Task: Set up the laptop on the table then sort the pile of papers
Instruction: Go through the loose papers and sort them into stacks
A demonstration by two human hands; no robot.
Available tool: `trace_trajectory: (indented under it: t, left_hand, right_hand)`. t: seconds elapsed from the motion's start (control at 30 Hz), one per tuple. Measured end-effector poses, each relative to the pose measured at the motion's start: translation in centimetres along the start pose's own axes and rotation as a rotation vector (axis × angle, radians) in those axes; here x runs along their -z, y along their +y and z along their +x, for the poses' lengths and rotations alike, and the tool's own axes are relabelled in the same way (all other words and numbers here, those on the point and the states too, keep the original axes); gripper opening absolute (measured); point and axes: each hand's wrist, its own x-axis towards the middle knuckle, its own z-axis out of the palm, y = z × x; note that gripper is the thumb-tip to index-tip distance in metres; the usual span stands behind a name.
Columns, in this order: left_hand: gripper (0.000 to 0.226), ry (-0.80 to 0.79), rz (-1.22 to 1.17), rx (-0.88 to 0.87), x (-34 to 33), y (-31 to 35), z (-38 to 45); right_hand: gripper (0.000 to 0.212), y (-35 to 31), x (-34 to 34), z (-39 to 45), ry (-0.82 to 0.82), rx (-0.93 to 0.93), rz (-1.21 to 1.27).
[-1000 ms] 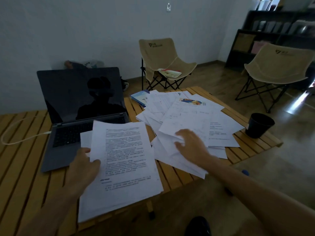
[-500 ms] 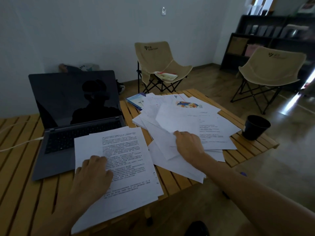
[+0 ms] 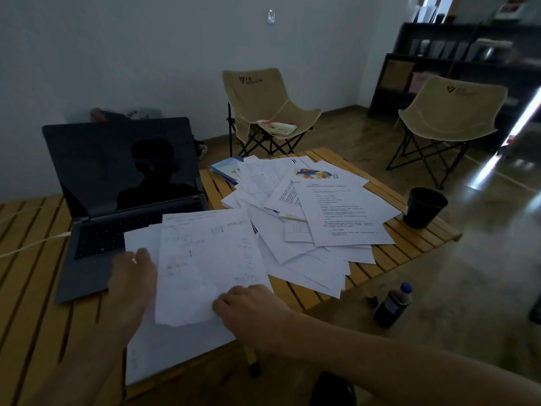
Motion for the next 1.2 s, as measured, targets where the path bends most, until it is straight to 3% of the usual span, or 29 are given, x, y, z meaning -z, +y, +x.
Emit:
trace_trajectory:
  t: [0.07, 0.1, 0.17, 0.23, 0.33, 0.43, 0.5, 0.6, 0.77, 0.9, 0.97, 1.1, 1.2]
  left_hand:
    - [0.046, 0.095, 0.383, -0.322, -0.3, 0.1, -0.4]
    - [0.046, 0.061, 0.533, -0.535, -0.8, 0.3, -0.9]
    - [0.058, -0.209, 0.655, -0.721, -2.4, 0.7, -2.4]
    - [0.079, -0.43, 0.775, -0.766, -4.5, 0.0, -3.3]
    - [0.096, -0.542, 0.935, -0.794, -6.6, -1.4, -4.7]
    - [0.101, -0.49, 0.968, -0.814, -7.1, -2.3, -5.5]
    - [0.1, -0.456, 0.974, -0.82, -7.1, -2.8, -5.7]
    - [0.102, -0.431, 0.945, -0.806, -6.9, -2.8, -6.2]
    - [0.101, -0.42, 0.939, -0.814, -7.2, -3.1, -6.1]
    - [0.097, -0.45, 0.789, -0.787, -6.7, -2.5, -5.8]
    - [0.084, -0.446, 0.595, -0.751, -6.2, -1.3, -5.7]
    - [0.056, -0.341, 0.051, -0.309, -4.9, 1.6, -5.1]
    - [0.035, -0.247, 0.136, -0.219, -4.3, 1.7, -3.9]
  right_hand:
    - [0.028, 0.1, 0.5, -0.5, 0.006, 0.009, 0.026]
    - [0.036, 0.2, 0.9, -0.6, -0.001, 0.001, 0.071]
    - [0.039, 1.0, 2.2, -0.7, 0.012, -0.081, 0.157]
    - [0.029, 3.9, 2.7, -0.4, 0.126, -0.302, 0.176]
    - [0.032, 11.2, 2.0, -0.6, 0.301, -0.814, 0.219]
    - [0.049, 16.8, 0.9, -1.7, 0.125, -1.166, 0.165]
    - [0.049, 18.3, 0.3, -2.0, 0.032, -1.246, 0.243]
    - [0.031, 18.8, -0.2, -1.9, 0.067, -1.22, 0.245]
    - [0.017, 17.8, 1.1, -2.6, 0.095, -1.17, 0.092]
    - [0.018, 12.0, 5.0, -1.7, 0.169, -1.02, 0.028]
    - [0.023, 7.1, 6.7, -0.9, 0.157, -0.87, 0.042]
    - [0.024, -1.6, 6.7, 0.6, 0.052, -0.603, 0.135]
    - [0.04, -4.8, 4.8, 1.0, -0.037, -0.454, 0.191]
